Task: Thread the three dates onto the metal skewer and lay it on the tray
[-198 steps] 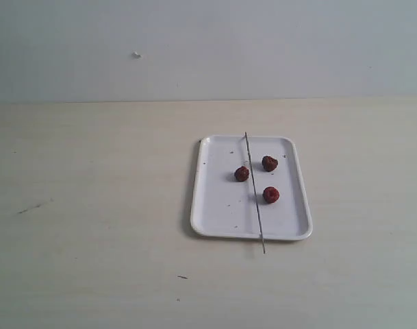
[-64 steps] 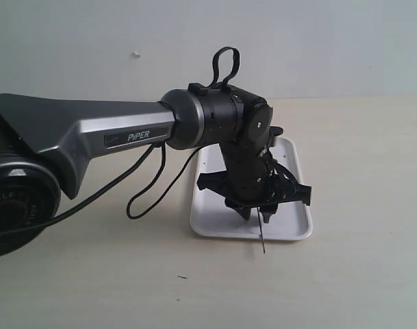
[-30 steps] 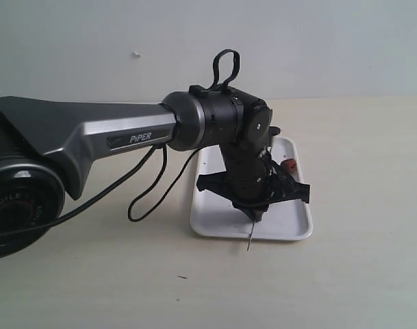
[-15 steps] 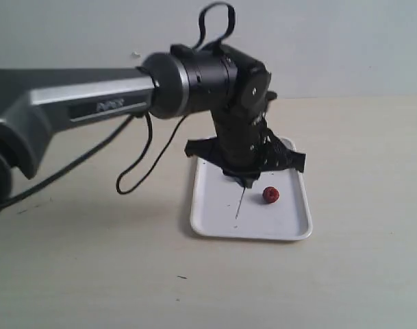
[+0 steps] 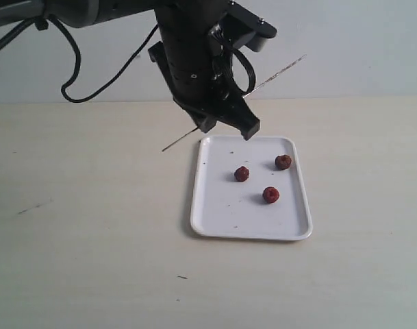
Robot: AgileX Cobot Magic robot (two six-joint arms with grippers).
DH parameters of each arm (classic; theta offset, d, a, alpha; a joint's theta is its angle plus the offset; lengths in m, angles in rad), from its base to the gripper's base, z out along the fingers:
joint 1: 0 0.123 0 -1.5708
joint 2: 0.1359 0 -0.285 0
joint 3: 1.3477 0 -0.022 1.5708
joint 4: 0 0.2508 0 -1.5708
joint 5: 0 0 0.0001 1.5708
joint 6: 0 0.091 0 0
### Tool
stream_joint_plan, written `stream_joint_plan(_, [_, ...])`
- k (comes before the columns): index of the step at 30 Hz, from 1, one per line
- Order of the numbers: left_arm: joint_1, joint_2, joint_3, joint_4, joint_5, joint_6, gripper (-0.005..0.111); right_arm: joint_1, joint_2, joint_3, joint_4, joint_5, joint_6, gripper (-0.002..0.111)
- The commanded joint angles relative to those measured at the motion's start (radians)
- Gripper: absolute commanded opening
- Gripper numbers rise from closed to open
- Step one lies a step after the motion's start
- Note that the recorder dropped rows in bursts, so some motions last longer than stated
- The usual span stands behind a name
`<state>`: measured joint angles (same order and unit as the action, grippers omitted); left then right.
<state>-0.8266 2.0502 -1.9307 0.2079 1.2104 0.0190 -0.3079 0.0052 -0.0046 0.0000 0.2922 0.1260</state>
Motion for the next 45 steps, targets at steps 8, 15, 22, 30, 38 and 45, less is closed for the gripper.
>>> stream_joint_plan(8, [0.102, -0.013, 0.147, -0.018, -0.155, 0.181, 0.0, -0.006, -0.005, 0.005, 0.0, -0.003, 0.001, 0.0])
stream_joint_plan(15, [0.224, -0.013, 0.151, -0.134, -0.158, 0.247, 0.0, -0.006, -0.005, 0.005, -0.044, -0.06, -0.029, 0.0])
stream_joint_plan(22, [0.302, -0.013, 0.174, -0.287, -0.081, 0.423, 0.0, -0.006, -0.005, 0.005, -0.06, -0.43, -0.019, 0.0])
stream_joint_plan(30, [0.319, -0.013, 0.196, -0.3, -0.022, 0.449, 0.0, -0.006, -0.005, 0.005, -0.059, -0.813, -0.017, 0.0])
stream_joint_plan(38, [0.319, -0.031, 0.197, -0.3, -0.032, 0.453, 0.0, -0.006, -0.005, 0.005, 0.052, -0.902, 0.04, 0.0])
stream_joint_plan(45, [0.319, -0.038, 0.212, -0.31, -0.032, 0.501, 0.0, -0.006, 0.251, -0.134, 0.166, -0.895, 0.106, 0.0])
